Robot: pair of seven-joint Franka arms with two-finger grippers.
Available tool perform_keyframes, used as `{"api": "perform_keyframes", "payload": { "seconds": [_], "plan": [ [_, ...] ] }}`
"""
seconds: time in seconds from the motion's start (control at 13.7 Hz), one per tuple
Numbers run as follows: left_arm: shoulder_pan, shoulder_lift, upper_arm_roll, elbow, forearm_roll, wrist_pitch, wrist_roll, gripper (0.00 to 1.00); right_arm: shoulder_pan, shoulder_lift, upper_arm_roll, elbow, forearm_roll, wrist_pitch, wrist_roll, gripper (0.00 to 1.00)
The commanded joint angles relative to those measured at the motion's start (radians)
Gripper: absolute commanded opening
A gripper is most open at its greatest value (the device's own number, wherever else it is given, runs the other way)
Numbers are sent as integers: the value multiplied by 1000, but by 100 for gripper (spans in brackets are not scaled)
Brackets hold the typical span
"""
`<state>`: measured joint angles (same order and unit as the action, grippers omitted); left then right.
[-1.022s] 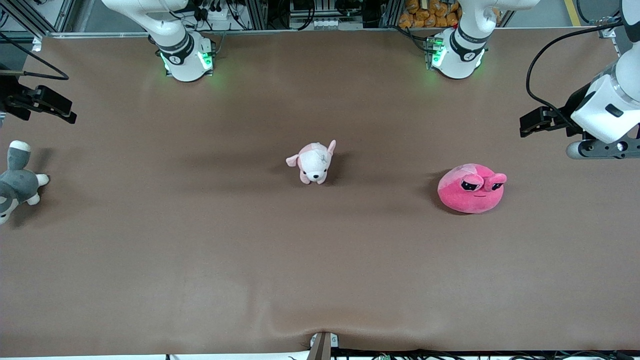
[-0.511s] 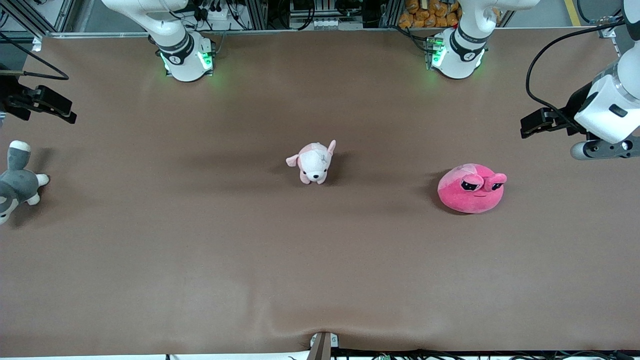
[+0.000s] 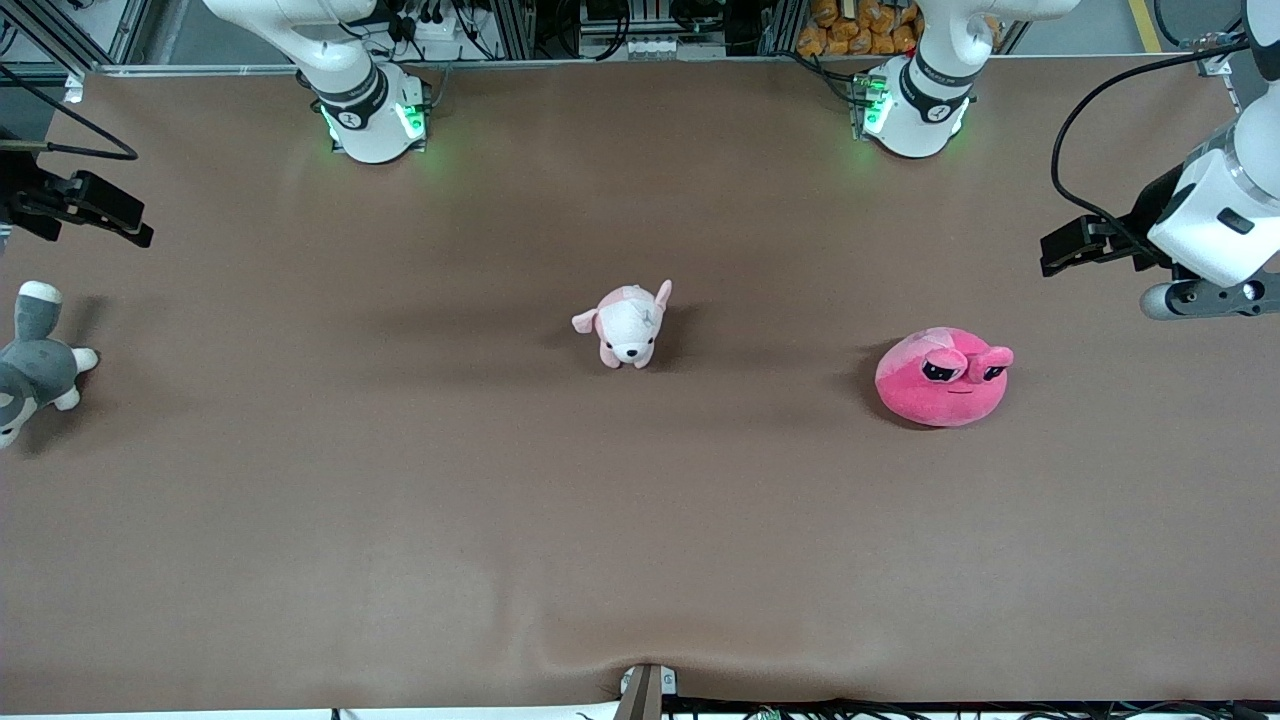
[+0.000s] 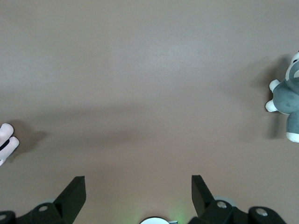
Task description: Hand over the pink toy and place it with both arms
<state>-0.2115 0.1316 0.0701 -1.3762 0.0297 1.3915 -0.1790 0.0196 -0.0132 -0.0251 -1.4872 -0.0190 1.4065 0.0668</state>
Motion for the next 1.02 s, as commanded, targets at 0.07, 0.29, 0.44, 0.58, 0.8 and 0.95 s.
{"api": "perform_keyframes", "payload": {
  "seconds": [0.07,0.29,0.44,0.58,0.8,0.95],
  "plan": [
    [-6,-13,-12,2,18,-5,-20,100,-6,-8,2,-2,-10,-1,2,100],
    [-6,-12,-13,0,13,-3,-25,100,-6,-8,1,-2,-10,0,2,100],
    [-3,-13,-15,0,13,-3,-49,100,-7,-8,1,-2,-10,0,2,100],
    [-2,-18,-15,0,21,0,-111,100,-6,-8,1,-2,-10,-1,2,100],
    [-2,-17,-15,0,68,7,-116,100,-6,-8,1,-4,-10,-1,2,100],
    [4,-15,-13,-1,82,7,-117,100,-6,-8,1,-4,-10,0,2,100]
  ]
}}
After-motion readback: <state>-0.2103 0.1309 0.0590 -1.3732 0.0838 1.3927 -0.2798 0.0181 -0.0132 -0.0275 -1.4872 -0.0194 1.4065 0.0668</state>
